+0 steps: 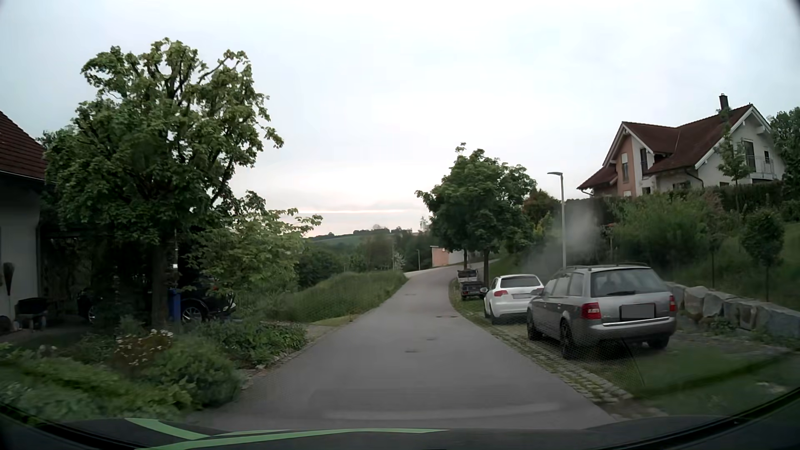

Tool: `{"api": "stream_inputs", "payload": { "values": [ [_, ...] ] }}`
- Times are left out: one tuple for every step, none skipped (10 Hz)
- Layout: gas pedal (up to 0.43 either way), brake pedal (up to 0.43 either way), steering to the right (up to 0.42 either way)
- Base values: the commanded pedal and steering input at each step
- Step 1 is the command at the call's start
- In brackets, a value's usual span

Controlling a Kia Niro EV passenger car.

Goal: Follow the waypoints while adhering to traffic rules and regulations

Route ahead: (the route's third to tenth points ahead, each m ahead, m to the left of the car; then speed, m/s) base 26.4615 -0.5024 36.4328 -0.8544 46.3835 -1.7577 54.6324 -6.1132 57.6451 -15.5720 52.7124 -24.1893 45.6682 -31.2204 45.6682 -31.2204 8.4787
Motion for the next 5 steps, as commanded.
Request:
{"api": "stream_inputs", "payload": {
  "values": [
    [0.0, 0.0, 0.0],
    [0.0, 0.0, 0.004],
    [0.0, 0.0, 0.006],
    [0.0, 0.0, 0.008],
    [0.0, 0.0, 0.01]
  ]
}}
